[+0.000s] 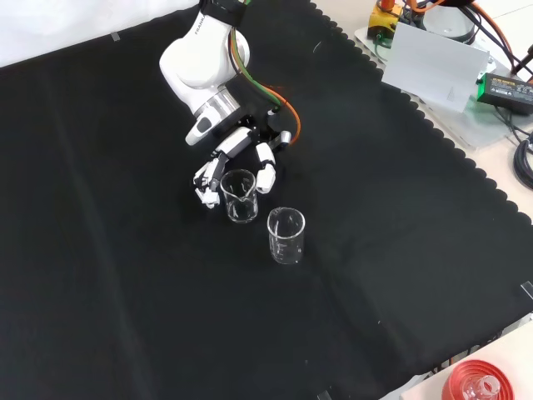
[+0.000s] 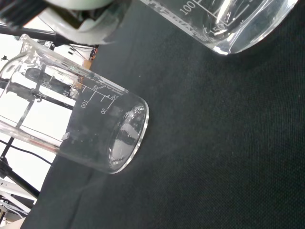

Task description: Pick up the beaker on the right.

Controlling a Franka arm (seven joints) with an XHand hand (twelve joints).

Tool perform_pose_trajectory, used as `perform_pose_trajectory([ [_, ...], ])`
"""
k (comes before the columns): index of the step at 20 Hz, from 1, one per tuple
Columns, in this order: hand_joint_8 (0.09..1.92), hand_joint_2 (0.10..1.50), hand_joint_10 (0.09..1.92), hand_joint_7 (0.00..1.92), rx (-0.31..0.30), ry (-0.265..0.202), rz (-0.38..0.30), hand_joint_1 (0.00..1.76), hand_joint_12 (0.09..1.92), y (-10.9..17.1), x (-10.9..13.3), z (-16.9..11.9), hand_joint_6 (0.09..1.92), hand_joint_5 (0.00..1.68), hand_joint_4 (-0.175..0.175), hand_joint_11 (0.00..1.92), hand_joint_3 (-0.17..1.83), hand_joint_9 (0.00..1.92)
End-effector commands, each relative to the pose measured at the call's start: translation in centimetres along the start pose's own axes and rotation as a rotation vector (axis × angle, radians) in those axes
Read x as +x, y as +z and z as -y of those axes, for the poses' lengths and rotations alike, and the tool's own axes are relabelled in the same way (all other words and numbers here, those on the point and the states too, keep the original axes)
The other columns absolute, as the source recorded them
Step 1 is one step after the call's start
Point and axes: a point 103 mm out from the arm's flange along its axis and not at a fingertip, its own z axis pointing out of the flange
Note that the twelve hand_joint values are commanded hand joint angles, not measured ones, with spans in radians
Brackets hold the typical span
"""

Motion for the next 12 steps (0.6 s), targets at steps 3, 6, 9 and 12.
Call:
perform_pose_trajectory([
  [3,0.55,0.58,0.61,0.48,-0.013,-0.001,-0.010,0.90,1.26,0.16,0.07,0.05,0.09,0.49,-0.022,0.00,0.58,0.43],
  [6,0.56,0.59,0.61,0.49,-0.018,-0.003,-0.017,0.91,1.26,0.13,0.04,0.10,0.09,0.51,-0.023,0.00,0.58,0.44],
  [9,0.56,0.59,0.61,0.50,-0.026,-0.002,-0.029,0.92,1.27,-0.06,-0.02,0.14,0.09,0.51,-0.023,0.00,0.58,0.45],
  [12,0.56,0.59,0.61,0.50,-0.024,-0.003,-0.029,0.92,1.27,-0.16,-0.07,0.12,0.09,0.52,-0.023,0.00,0.59,0.45],
])
